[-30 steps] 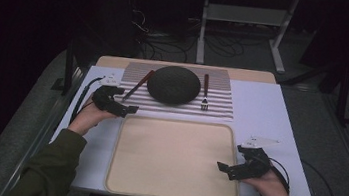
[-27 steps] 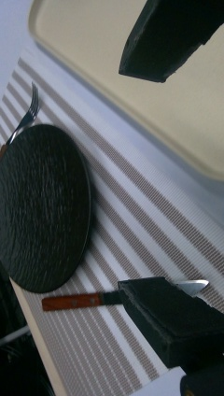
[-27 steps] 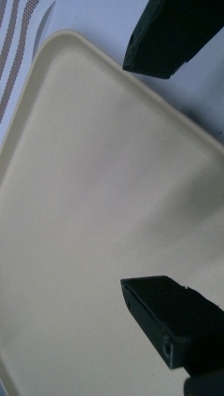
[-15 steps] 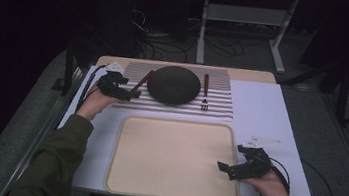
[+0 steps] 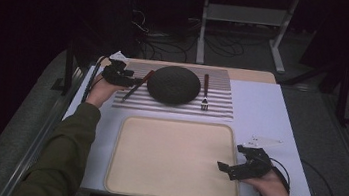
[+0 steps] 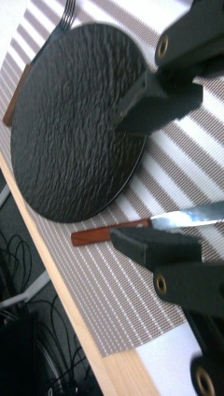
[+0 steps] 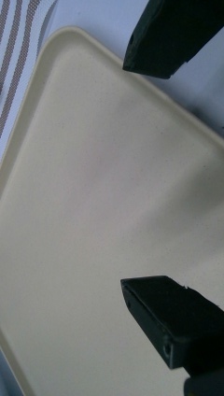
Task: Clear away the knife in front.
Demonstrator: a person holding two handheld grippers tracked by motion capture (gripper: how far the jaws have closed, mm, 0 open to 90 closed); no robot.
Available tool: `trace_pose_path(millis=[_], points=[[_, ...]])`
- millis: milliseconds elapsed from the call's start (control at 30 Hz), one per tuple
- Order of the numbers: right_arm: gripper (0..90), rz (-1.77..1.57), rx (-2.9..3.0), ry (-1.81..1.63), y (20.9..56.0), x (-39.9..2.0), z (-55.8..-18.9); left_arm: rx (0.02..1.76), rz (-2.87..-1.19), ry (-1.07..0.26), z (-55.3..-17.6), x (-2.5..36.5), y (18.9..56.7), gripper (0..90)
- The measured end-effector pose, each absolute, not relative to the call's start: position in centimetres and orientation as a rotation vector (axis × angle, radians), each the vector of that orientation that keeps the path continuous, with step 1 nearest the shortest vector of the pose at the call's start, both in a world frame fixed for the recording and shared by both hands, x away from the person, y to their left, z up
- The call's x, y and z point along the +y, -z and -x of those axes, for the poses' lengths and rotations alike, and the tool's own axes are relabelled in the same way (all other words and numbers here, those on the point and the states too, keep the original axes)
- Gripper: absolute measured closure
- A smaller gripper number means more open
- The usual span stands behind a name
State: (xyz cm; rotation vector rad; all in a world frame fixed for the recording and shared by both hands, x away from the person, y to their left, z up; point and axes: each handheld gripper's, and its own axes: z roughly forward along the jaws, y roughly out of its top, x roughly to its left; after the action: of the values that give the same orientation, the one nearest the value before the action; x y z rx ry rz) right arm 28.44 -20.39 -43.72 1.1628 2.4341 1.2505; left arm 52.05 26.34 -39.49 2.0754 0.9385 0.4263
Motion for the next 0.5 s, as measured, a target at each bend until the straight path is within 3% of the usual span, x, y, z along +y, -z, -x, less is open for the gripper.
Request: trace_pose_path(millis=[200,500], points=[[0.0,-1.165,2.429,-1.262,43.7,-20.5,-28.4,0.988,-2.083,-0.440,-53.7,26.6,40.2,54.5],[0.0,-1.172,2.430,-1.268,43.8,-20.6,-28.4,1.060,-2.088,-0.417,-55.6,26.1,42.1,61.4]])
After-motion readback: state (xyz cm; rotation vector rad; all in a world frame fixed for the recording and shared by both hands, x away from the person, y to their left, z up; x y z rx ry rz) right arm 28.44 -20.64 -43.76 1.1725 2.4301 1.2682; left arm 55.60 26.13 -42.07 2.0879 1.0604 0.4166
